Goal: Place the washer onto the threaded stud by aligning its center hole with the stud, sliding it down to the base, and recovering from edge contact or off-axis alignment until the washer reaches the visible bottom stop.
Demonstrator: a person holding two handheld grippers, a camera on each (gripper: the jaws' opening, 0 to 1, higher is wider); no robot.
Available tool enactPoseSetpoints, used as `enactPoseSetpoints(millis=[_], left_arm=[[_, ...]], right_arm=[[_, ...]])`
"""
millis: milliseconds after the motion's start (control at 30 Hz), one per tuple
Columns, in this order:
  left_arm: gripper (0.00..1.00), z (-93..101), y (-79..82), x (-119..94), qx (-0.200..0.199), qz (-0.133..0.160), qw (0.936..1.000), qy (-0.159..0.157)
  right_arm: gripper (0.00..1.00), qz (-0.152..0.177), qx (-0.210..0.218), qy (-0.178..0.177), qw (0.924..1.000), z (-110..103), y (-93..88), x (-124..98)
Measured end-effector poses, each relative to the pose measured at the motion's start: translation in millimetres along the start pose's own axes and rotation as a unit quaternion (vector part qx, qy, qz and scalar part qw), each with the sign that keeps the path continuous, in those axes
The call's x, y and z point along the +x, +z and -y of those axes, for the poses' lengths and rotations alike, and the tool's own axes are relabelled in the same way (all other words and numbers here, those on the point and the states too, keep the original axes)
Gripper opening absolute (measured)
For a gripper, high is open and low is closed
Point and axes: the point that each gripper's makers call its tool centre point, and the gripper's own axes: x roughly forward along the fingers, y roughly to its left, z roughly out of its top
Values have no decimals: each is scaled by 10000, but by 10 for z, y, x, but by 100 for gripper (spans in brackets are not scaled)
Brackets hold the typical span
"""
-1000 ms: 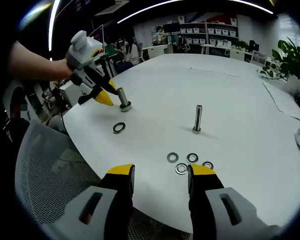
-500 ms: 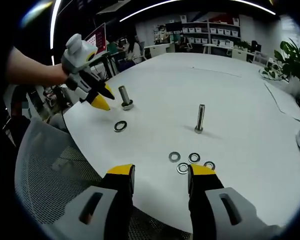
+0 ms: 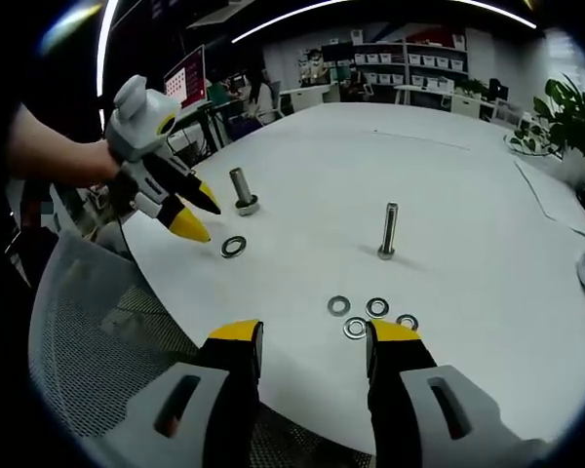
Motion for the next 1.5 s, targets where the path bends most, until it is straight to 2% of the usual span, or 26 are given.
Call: enactPoseSetpoints(millis=[200,300,400,500,733,867,1233,1500], left_arm=[[33,69,37,98,202,-51,9998,-8],[30,83,39,143,763,-152,9970,37],[30,119,20,183,623,-216,9978,-62],[30,123,25,207,653,-250,9975,-47],[30,140,0,232,971,-357,9946,-3],[28,154,4,254,988,-341,9945,-63],[21,100,31,274,914,-301,9953,-81],[21,68,-7,255,979,-458,9941,-71]], right_arm=[[45,15,11,-12,10000,8,7,-1],[45,53,47,-38,10000,23,14,-7],[45,67,90,-56,9999,34,17,-12],[45,45,46,-36,10000,21,13,-7],[45,45,44,-32,10000,16,15,-6],[45,67,55,-25,10000,14,21,-7],[45,62,39,-17,10000,6,23,-10],[45,86,51,-18,9999,13,26,-10]])
